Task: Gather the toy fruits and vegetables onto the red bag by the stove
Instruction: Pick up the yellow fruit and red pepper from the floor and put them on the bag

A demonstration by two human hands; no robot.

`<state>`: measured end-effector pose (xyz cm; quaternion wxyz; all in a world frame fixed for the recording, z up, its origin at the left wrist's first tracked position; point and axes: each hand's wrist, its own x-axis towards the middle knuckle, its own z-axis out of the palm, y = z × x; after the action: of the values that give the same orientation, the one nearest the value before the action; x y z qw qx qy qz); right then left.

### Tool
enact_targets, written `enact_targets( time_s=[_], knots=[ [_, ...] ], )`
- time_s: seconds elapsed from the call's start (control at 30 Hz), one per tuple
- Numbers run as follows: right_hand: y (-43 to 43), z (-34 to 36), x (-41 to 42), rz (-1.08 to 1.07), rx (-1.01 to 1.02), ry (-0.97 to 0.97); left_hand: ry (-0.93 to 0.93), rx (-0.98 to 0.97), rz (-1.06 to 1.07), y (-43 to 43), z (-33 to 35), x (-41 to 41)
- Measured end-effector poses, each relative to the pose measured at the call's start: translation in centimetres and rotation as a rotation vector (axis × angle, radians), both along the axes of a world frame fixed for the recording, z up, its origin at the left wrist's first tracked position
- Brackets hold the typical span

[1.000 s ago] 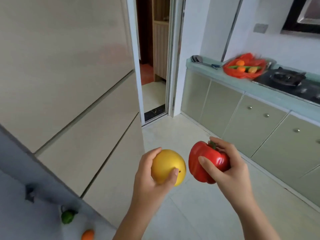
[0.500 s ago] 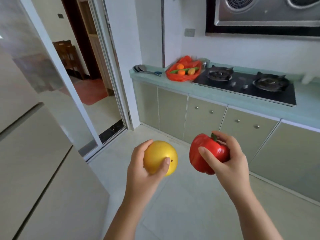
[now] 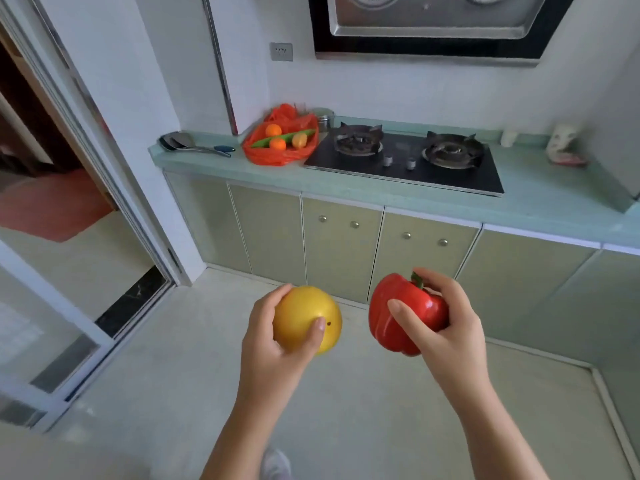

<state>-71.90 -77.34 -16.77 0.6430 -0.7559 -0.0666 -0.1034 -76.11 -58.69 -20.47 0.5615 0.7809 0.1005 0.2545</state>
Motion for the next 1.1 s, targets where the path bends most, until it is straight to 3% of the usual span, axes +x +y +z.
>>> enact_targets(
  time_s=[0.43,0.8,1.1],
  knots=[
    [20.2,1.6,19.5,0.142,-0.041,0.037,-0.011,-0.103,0.157,20.8,0.4,18.5],
    [28.1,-1.7,32.8,0.178,-0.072,0.083,0.074,-0.148,0.166,26.9,-2.9,29.7],
    [31.8,-1.3,50.2,0.152,-0.035,0.015,0.039,-0.036,0.099,31.0,0.7,48.3]
  ],
)
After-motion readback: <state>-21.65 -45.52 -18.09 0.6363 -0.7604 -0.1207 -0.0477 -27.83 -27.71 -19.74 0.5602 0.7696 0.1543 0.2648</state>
